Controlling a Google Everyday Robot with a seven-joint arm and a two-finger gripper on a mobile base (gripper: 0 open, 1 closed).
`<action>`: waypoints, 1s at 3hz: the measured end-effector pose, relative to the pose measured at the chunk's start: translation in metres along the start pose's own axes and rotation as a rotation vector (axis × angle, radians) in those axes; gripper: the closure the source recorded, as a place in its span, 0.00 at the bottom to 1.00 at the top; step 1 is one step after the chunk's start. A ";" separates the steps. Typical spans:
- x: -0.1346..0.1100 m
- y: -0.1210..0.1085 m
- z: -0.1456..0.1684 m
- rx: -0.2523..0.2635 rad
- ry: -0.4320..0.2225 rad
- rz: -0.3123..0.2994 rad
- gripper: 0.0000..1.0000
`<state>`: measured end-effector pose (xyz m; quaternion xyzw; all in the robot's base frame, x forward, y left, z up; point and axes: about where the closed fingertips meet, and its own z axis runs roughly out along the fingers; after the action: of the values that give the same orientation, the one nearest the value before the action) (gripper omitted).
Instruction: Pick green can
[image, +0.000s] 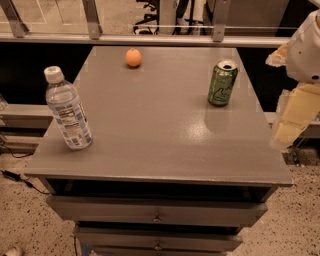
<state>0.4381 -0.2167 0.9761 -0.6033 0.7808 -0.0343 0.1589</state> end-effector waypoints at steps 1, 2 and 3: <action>0.000 0.000 0.000 0.000 0.000 0.000 0.00; 0.009 -0.019 0.005 0.034 -0.039 0.027 0.00; 0.028 -0.055 0.018 0.073 -0.120 0.091 0.00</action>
Offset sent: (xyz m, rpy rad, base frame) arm 0.0455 -0.0374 -0.0105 0.0986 -0.0853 -0.0623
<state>0.4883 -0.2551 0.9663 -0.5618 0.7948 -0.0193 0.2286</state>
